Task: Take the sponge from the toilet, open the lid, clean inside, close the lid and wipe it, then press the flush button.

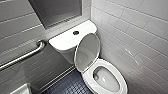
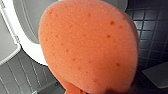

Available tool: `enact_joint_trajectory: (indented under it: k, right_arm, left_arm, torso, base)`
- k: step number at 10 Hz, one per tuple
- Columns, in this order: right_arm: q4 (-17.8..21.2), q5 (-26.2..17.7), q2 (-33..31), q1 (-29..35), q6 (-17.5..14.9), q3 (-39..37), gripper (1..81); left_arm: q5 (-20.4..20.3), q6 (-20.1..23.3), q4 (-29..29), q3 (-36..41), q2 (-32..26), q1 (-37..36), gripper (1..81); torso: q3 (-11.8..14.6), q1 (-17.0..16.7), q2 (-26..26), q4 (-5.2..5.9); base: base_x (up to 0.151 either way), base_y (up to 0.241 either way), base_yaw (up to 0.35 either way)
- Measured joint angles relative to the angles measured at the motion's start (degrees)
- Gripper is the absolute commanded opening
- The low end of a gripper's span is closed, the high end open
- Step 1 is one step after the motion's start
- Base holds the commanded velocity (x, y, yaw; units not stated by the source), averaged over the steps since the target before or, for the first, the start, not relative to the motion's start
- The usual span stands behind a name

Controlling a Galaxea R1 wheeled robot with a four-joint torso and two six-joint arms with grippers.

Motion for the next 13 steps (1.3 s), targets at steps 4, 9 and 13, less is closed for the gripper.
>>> enact_joint_trajectory:
  k: [4, 9, 13]
  right_arm:
    - [-3.2, 4.5, -6.3, -9.5, 0.0, 2.9, 1.0]
    - [-4.7, 3.7, -10.9, -4.2, -1.0, 12.3, 1.0]
    - [-4.5, -5.7, -8.3, 7.6, -1.3, 16.0, 1.0]
  left_arm:
    - [-0.1, 0.0, 0.0, 0.0, 0.1, 0.0, 81.1]
    - [-0.1, 0.0, 0.0, 0.0, 0.9, 0.0, 81.1]
    - [-0.1, 0.0, 0.0, 0.0, 0.9, 0.0, 81.1]
  torso:
    - [0.0, 0.0, 0.0, 0.0]
    - [0.0, 0.0, 0.0, 0.02]
    - [0.0, 0.0, 0.0, 0.02]
  base:
    - [0.0, 0.0, 0.0]
    - [0.0, 0.0, 0.0]
    - [0.0, 0.0, 0.0]
